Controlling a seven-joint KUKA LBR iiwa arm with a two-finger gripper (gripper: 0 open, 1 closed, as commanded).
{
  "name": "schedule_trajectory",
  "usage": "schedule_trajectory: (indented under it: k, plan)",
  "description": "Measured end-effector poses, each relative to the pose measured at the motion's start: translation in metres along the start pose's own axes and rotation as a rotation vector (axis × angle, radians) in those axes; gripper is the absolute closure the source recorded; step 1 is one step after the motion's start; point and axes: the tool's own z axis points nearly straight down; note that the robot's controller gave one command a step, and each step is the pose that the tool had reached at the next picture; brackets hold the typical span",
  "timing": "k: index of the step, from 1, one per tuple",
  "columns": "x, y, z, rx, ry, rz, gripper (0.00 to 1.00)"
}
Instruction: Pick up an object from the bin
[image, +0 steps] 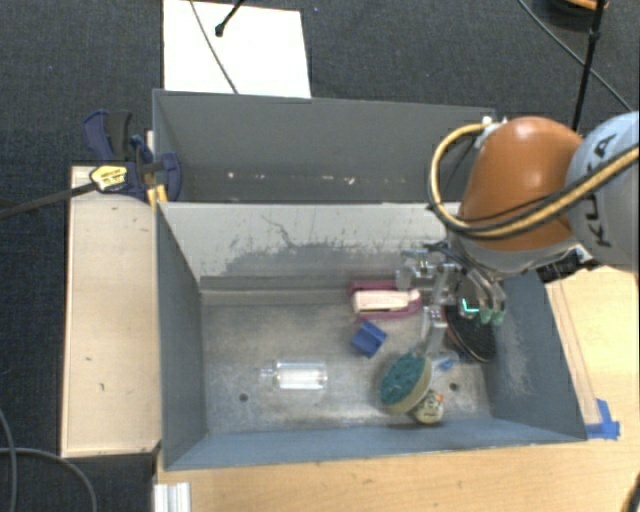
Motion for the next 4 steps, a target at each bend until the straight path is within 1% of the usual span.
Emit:
schedule_trajectory:
  k: [1, 2, 3, 4]
  plan:
    - [0.053, -0.072, 0.121, 0.0, 0.002, -0.024, 0.0]
    - [0.051, -0.017, 0.125, -0.002, 0.006, -0.133, 0.0]
    - [0.047, -0.018, 0.123, -0.001, -0.01, -0.131, 1.0]
    - [0.047, -0.022, -0.01, 0.002, -0.014, -0.163, 1.0]
